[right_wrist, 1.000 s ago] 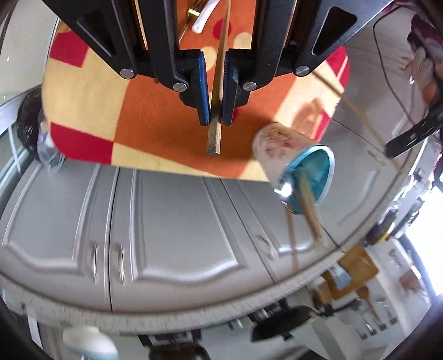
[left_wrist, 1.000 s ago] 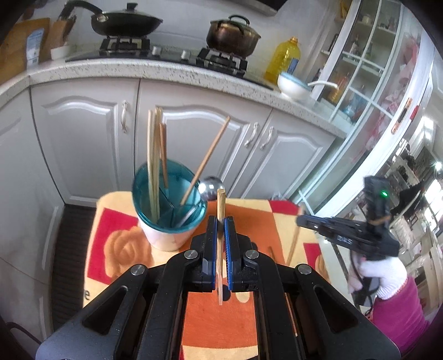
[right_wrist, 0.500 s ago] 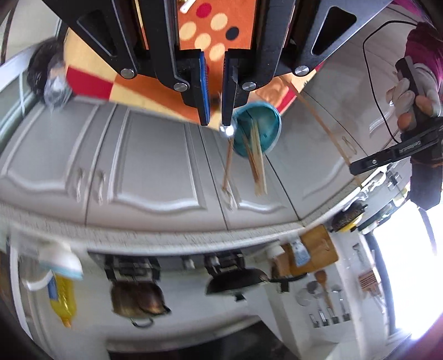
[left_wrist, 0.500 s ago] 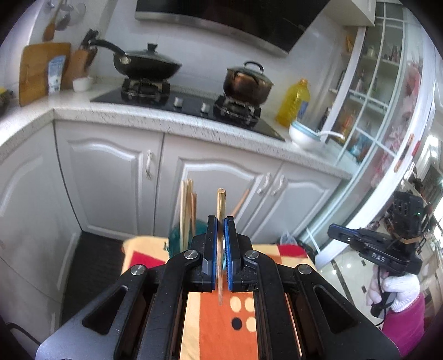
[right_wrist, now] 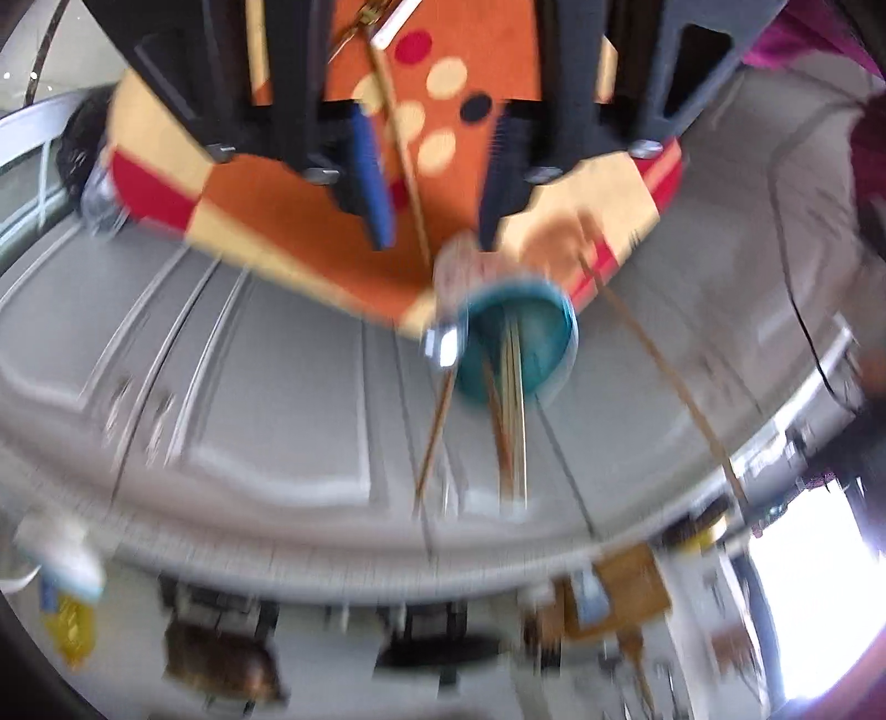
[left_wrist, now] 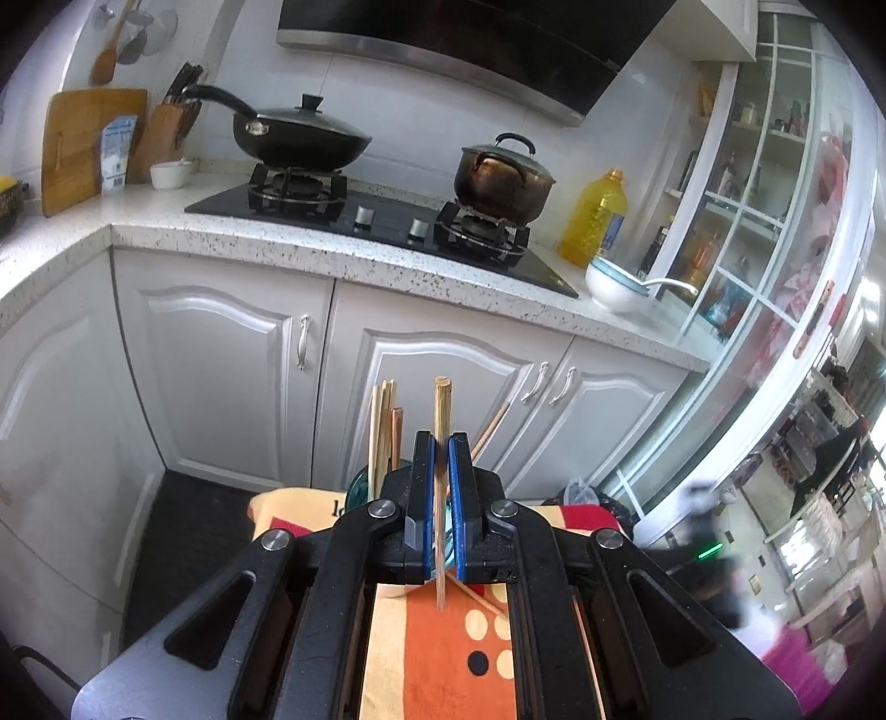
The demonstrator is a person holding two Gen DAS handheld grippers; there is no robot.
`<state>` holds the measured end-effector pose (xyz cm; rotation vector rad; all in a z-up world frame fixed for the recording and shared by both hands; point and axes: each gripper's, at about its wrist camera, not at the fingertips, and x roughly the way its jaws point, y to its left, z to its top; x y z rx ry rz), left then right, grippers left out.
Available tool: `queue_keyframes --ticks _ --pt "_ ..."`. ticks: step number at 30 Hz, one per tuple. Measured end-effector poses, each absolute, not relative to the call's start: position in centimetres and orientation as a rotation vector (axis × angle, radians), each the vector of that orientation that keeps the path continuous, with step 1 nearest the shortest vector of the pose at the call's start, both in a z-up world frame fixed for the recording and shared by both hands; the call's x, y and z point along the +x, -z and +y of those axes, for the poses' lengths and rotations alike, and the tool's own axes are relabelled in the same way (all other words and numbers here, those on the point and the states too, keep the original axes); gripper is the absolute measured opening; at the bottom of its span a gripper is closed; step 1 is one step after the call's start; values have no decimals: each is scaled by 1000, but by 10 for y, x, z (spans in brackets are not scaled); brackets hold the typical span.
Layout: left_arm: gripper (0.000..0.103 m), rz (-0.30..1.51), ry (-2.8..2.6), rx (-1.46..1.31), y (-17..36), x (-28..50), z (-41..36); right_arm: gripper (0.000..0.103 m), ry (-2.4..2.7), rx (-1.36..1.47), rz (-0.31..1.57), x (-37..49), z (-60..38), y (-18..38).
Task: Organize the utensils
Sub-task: 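Lift both chopsticks and carry them to the floral cup with both tools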
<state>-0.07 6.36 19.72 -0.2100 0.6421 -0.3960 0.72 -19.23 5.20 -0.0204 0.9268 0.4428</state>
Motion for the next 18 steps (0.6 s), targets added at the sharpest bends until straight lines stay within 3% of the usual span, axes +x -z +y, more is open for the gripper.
queue_keyframes --ticks 8,13,15,18 --pt "3 654 369 -224 -194 7 73 26 -393 -58 1135 56 -165 69" --pt "3 674 358 -223 -188 14 75 17 -394 -64 1187 84 -156 105" --pt "3 679 355 -222 -186 17 75 7 -390 -93 1160 87 -153 107" --pt "3 684 355 -227 -184 20 75 6 -388 -82 1181 87 -161 106"
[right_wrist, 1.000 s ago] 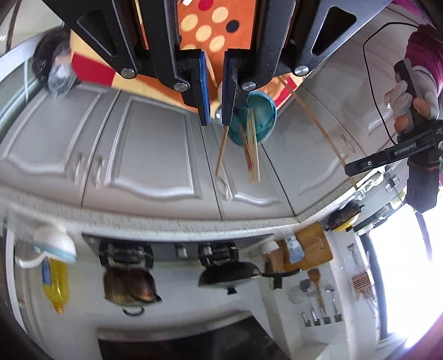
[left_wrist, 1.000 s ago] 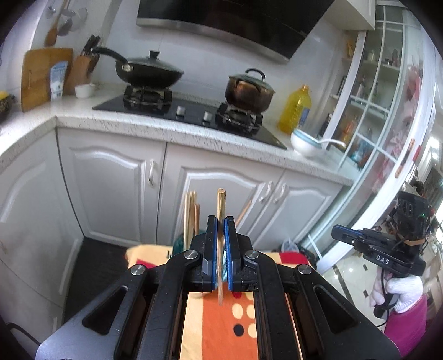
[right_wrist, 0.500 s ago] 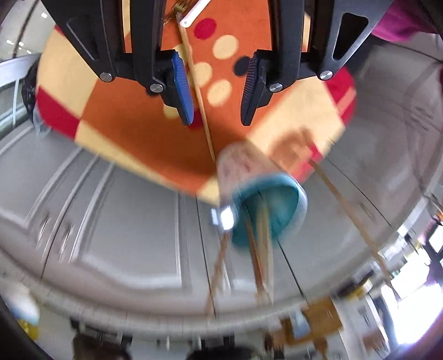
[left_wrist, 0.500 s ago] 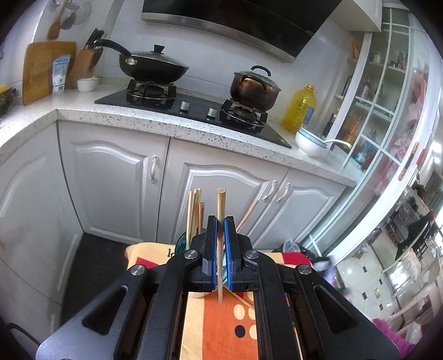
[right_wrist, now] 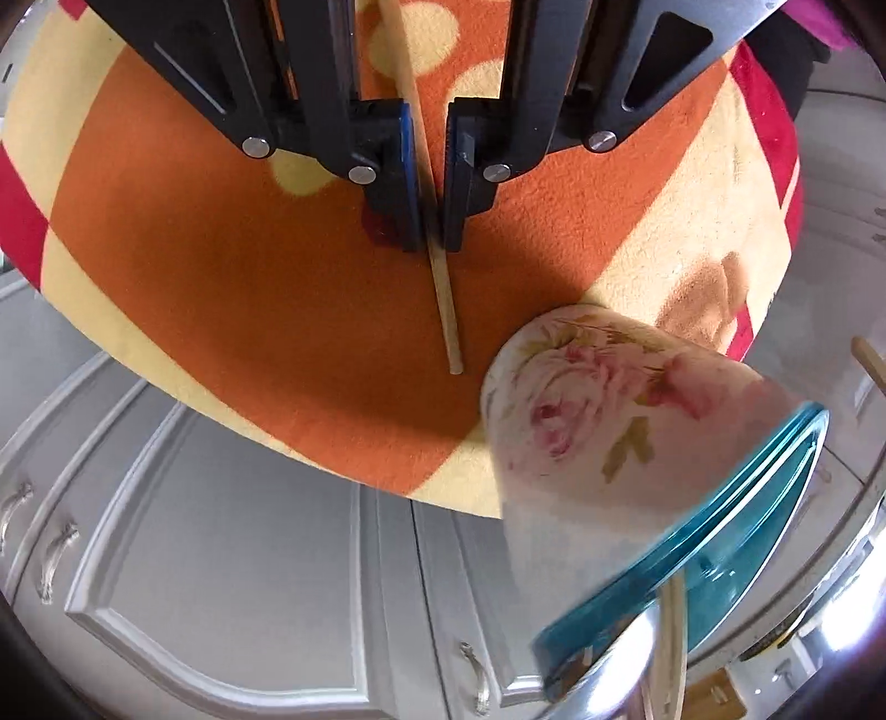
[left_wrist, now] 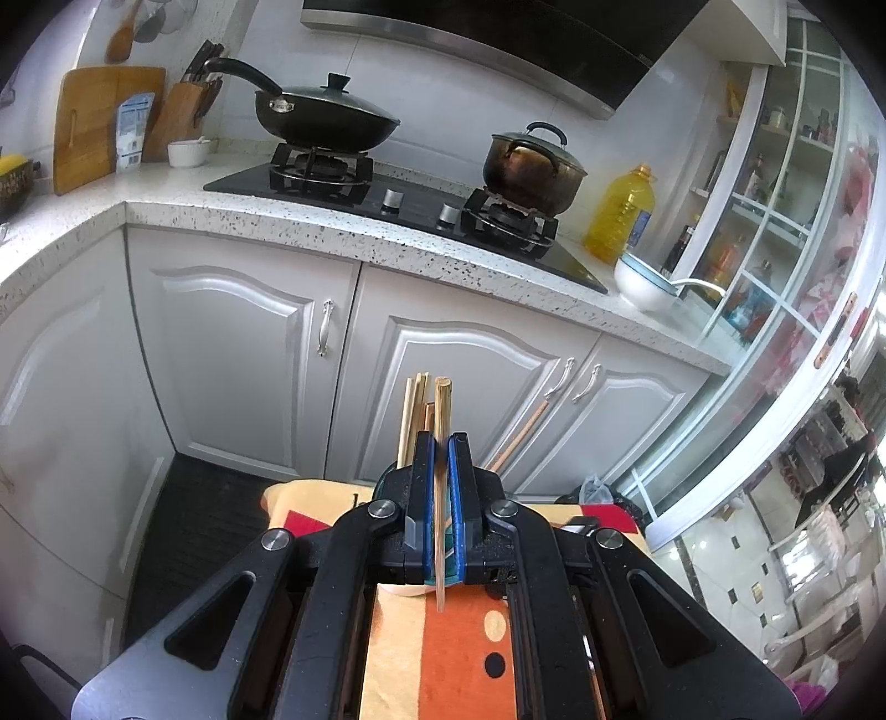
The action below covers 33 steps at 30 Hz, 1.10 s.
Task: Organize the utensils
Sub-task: 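Lift both chopsticks and carry them to the floral cup with both tools, then lower the chopsticks into the cup and open both tools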
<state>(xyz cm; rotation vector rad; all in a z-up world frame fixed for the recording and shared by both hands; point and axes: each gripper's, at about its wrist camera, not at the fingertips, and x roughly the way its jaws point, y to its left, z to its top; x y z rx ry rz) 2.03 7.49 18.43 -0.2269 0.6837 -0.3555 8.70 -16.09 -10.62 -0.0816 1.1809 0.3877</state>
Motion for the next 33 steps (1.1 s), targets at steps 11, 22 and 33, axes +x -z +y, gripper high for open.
queue_keyframes --ticks 11,22,33 --pt "3 662 367 -238 -190 18 71 6 -376 165 971 32 -255 4" --pt "3 628 367 -222 -207 14 68 6 -395 133 796 -4 -255 -77" --pt "3 581 293 -184 -214 39 68 6 -524 66 634 13 -214 -178"
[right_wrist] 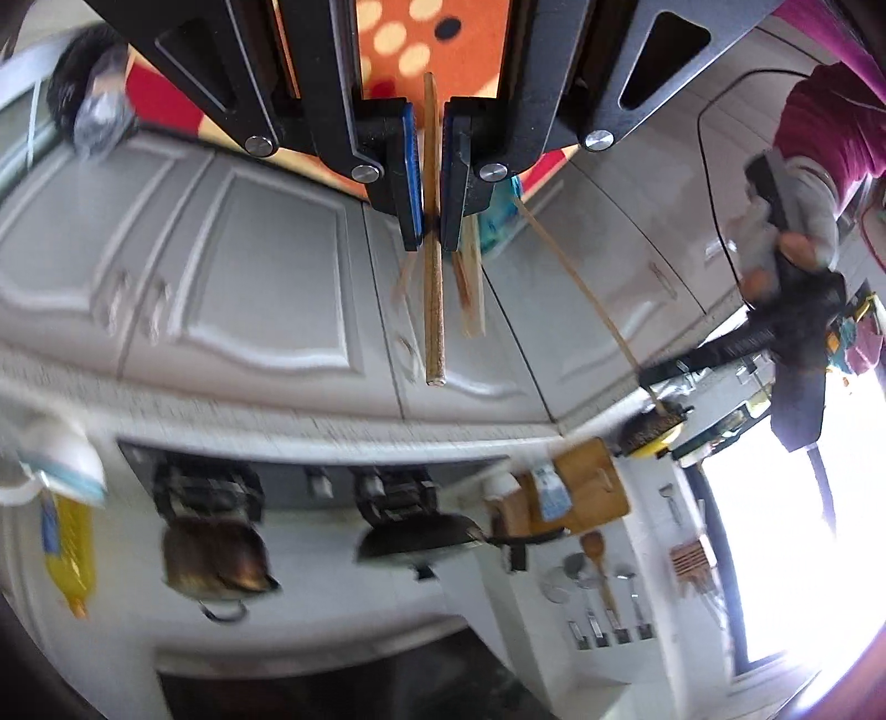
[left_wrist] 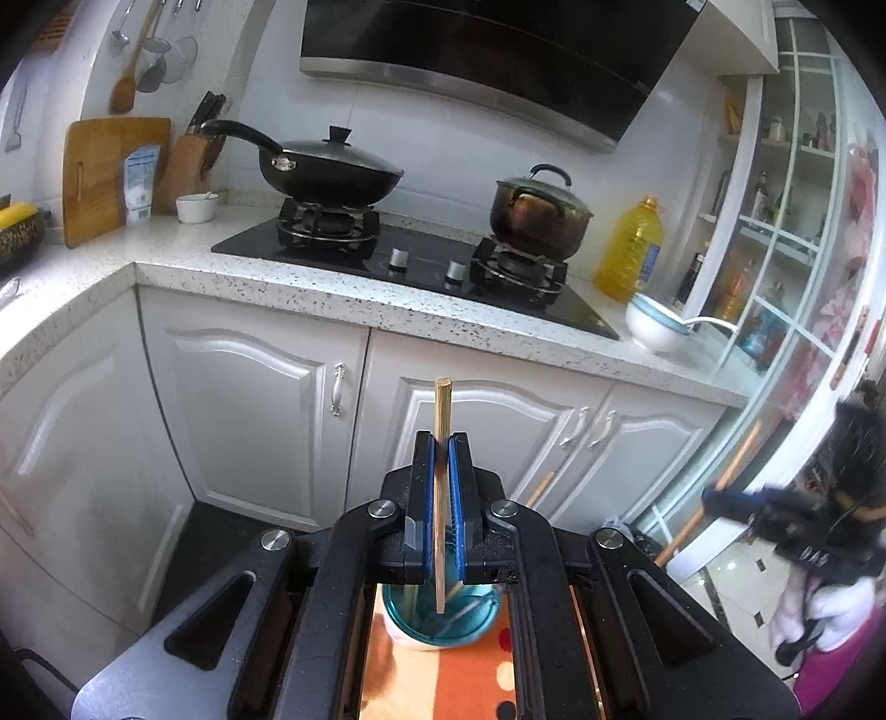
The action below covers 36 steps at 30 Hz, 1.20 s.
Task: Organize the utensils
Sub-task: 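Lower the chopsticks into the cup and open both tools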
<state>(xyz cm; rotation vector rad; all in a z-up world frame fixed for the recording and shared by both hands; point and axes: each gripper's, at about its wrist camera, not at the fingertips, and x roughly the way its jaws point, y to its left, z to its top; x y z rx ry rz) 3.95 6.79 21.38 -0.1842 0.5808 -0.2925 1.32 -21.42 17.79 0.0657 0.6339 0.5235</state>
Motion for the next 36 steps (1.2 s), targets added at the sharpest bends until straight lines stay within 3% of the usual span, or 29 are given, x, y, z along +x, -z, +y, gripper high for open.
queue_keyframes --ticks 8,22,29,31,33,36 --pt "3 628 248 -126 -181 65 59 6 -555 25 596 67 -165 -199" --pt "3 753 256 -126 -114 90 40 6 -554 -44 818 147 -107 -90" --pt "4 786 239 -140 -99 90 35 6 -543 -10 856 153 -112 -69" --pt "6 789 236 -139 -99 90 35 11 -531 9 855 151 -120 -72" --pt "20 792 229 -138 -98 89 35 32 -528 20 841 148 -125 -78" --pt "35 788 232 -152 -100 85 35 33 -526 38 825 139 -134 -87"
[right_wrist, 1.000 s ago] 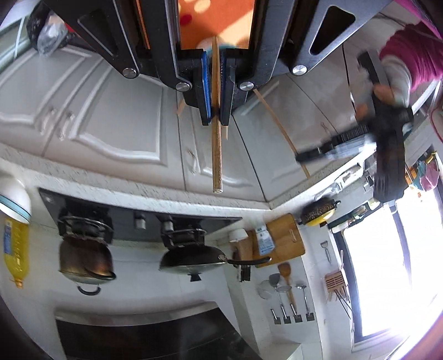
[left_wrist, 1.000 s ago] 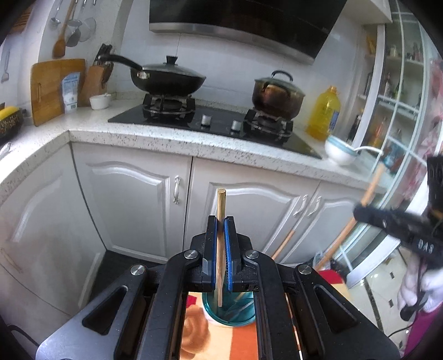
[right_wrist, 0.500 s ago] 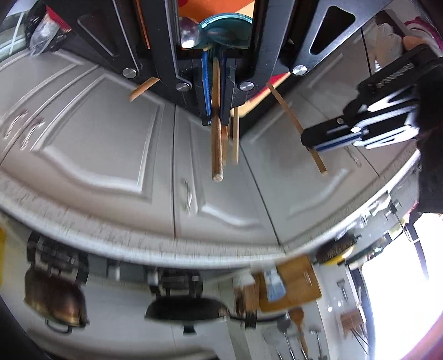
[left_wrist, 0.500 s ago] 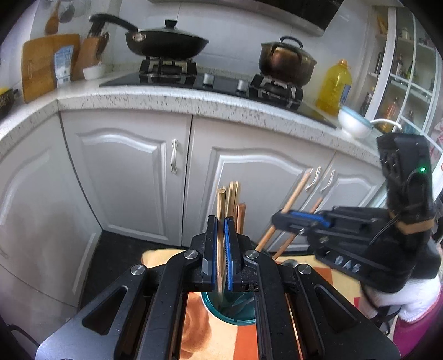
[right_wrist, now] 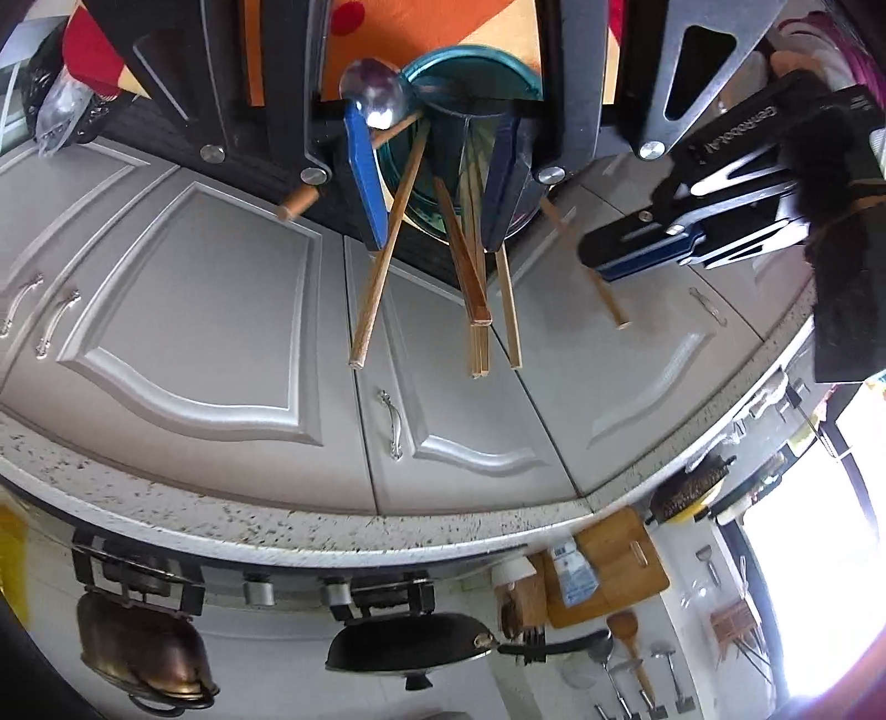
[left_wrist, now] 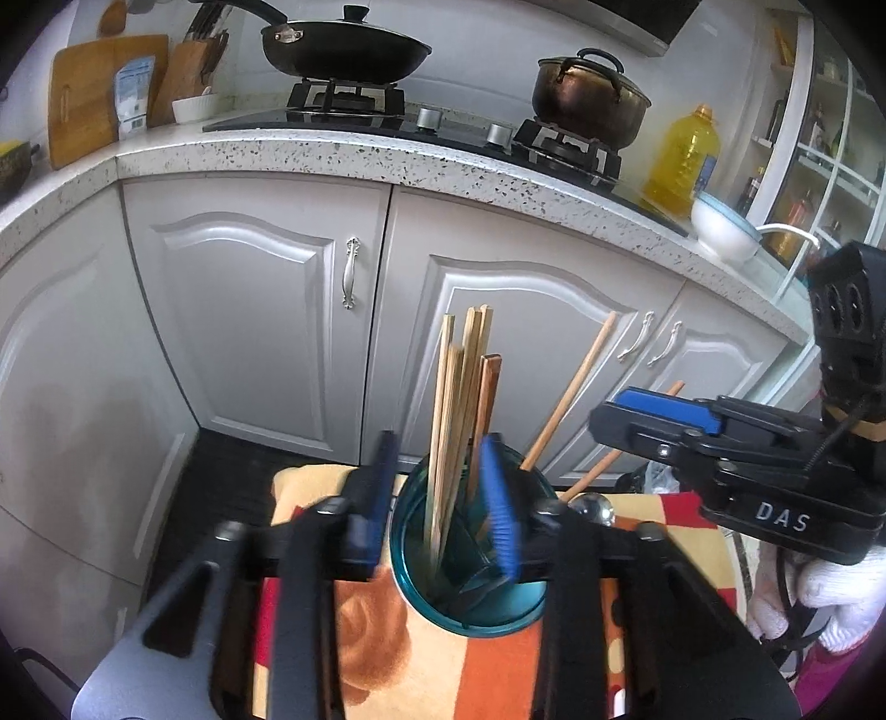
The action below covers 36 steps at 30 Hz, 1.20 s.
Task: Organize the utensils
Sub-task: 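Lower the chopsticks into the cup and open both tools, then move both tools over the white plastic spoon and gold fork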
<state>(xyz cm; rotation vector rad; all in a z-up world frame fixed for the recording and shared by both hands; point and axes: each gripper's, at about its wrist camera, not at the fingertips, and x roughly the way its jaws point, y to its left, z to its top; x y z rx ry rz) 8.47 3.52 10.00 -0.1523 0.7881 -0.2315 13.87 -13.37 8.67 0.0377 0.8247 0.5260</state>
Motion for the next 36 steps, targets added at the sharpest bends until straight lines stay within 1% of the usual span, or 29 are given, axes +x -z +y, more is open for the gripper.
queue_keyframes --ticks 1,3,12,17,20,36 --pt "36 786 229 -151 -101 83 35 33 -518 33 819 135 -135 -89" --pt "40 778 221 -137 -104 78 34 33 -511 36 808 127 -138 -93" --pt "44 735 201 -103 -113 46 26 36 -448 49 781 80 -153 -96" --pt "44 714 215 -55 -114 25 11 36 -412 59 785 49 -163 -89" --pt "44 710 237 -34 -114 11 1 40 -381 76 792 32 -173 -86" --pt "44 745 339 36 -102 -28 -50 41 -233 78 833 -28 -226 -67"
